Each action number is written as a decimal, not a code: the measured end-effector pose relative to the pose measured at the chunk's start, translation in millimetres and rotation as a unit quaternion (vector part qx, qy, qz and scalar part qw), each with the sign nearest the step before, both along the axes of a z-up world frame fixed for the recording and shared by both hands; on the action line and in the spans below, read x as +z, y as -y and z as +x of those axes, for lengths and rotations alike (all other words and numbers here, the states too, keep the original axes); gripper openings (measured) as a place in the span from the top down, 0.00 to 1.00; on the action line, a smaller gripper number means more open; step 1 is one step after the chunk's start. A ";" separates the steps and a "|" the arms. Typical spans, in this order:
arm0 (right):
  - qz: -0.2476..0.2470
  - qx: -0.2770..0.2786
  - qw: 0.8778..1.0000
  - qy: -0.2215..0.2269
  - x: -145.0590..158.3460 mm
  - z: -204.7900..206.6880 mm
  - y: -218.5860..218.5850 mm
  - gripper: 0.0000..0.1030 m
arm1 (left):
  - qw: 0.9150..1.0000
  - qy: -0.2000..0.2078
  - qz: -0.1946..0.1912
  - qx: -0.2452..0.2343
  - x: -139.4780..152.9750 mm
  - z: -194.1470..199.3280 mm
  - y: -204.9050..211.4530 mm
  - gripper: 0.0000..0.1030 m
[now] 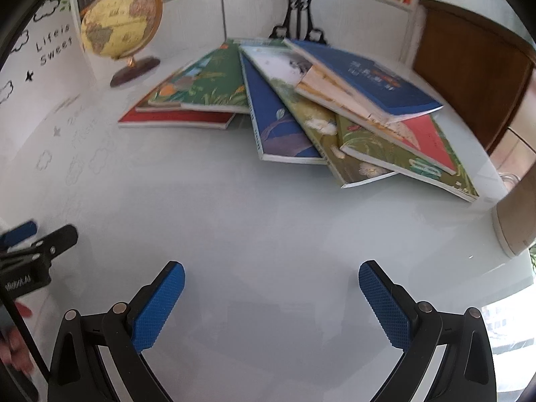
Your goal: Organize books
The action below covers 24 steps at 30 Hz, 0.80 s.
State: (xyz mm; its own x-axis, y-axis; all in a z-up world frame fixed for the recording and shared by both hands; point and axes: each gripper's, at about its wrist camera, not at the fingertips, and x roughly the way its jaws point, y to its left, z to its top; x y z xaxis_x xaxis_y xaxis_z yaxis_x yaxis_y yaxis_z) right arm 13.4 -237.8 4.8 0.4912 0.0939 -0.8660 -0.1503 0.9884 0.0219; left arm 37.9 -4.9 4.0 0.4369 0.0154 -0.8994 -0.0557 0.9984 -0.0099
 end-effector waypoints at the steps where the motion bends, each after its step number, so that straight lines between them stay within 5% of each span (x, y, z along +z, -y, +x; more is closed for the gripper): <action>1: 0.006 0.000 1.000 -0.011 1.4 2.6 1.9 0.00 | 1.000 -0.012 0.000 -0.010 1.1 6.2 -0.4 0.03; 3: 0.049 -0.008 0.999 -0.018 10.7 7.3 12.1 0.00 | 0.999 -0.015 -0.002 -0.032 10.9 20.8 -1.2 0.07; 10: 0.136 -0.074 0.986 0.064 72.2 42.3 58.6 0.00 | 0.991 0.049 -0.005 -0.127 76.9 97.5 24.4 0.06; 16: 0.235 -0.195 0.948 0.093 80.0 99.1 116.5 0.00 | 0.964 0.102 -0.075 -0.234 114.0 182.1 79.8 0.06; 19: 0.243 -0.238 0.937 0.084 62.3 123.0 135.0 0.00 | 0.949 0.120 -0.069 -0.282 116.8 223.1 120.5 0.06; 24: 0.248 -0.280 0.924 0.083 34.2 147.9 156.3 0.00 | 0.925 0.097 -0.136 -0.341 103.2 266.4 173.1 0.06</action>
